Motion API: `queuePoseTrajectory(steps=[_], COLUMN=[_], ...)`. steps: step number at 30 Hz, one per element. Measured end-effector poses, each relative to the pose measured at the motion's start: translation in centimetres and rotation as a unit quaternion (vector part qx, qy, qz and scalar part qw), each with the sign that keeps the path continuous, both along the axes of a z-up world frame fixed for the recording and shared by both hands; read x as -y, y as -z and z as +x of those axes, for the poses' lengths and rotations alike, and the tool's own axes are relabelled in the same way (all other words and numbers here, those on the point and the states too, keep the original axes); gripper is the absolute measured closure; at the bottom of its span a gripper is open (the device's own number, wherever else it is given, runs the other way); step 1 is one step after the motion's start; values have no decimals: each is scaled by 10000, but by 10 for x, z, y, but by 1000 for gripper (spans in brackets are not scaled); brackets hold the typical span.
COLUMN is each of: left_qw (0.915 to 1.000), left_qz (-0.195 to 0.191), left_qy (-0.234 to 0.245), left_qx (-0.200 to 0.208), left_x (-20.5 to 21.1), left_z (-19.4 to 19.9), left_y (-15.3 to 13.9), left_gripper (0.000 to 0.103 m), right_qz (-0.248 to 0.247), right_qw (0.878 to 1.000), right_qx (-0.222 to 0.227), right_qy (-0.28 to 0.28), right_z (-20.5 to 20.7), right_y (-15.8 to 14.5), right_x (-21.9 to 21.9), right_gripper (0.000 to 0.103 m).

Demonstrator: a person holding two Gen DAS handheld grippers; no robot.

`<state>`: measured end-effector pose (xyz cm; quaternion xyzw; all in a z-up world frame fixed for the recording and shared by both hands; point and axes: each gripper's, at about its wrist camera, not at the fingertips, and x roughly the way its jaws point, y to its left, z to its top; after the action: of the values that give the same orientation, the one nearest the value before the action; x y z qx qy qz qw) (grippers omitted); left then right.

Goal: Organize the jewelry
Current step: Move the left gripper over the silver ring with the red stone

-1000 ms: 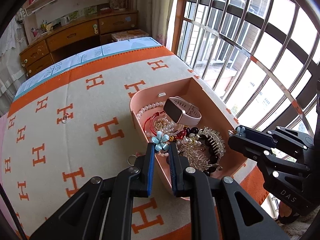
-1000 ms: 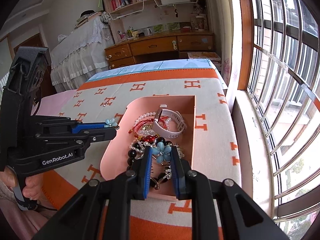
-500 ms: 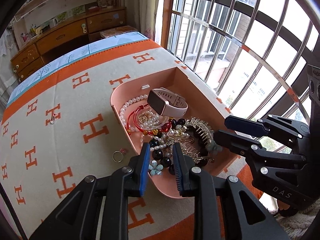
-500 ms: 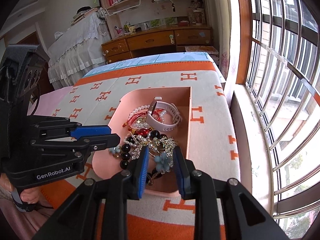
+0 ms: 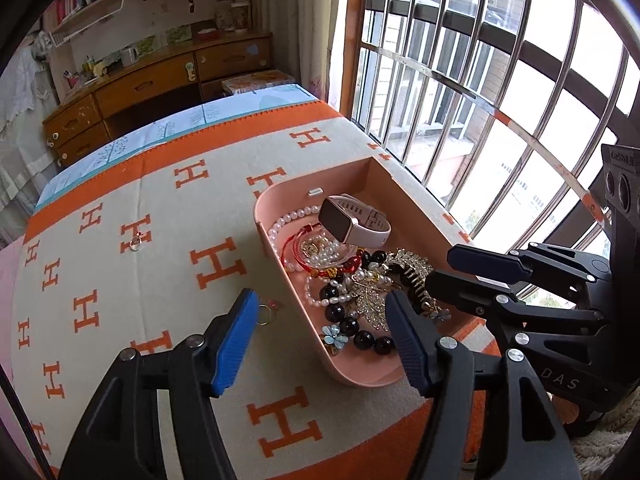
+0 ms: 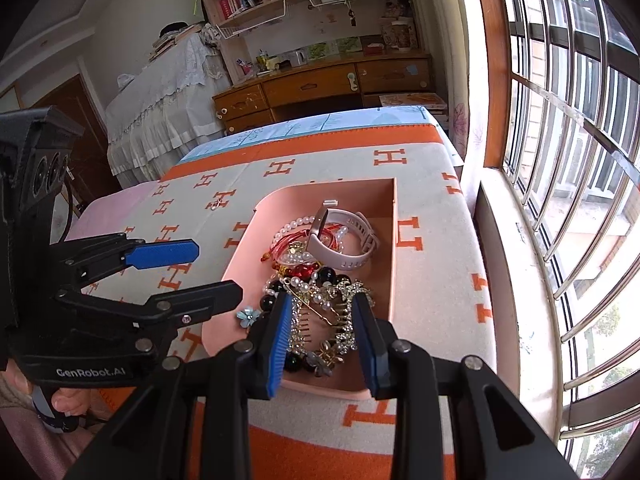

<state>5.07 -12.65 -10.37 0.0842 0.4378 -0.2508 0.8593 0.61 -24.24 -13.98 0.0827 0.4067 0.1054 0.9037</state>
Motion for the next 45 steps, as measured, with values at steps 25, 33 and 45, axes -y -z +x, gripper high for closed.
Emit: queuePoseTrajectory(steps=[25, 33, 45], left_qw=[9971, 9931, 9821], left_qz=[-302, -202, -68], left_qy=[-649, -1047, -1857], left_qx=[258, 482, 299], left_x=[-71, -116, -211], left_z=[-9, -6, 37], left_y=[-14, -26, -26], left_gripper=[35, 23, 21], right_qz=[-271, -326, -341], right_qw=[9976, 9971, 9906], right_qx=[178, 118, -496], right_qy=[-617, -681, -1228], right_z=[7, 25, 80], right_y=[-24, -36, -31], right_x=[-70, -88, -118], right_gripper=[72, 72, 72])
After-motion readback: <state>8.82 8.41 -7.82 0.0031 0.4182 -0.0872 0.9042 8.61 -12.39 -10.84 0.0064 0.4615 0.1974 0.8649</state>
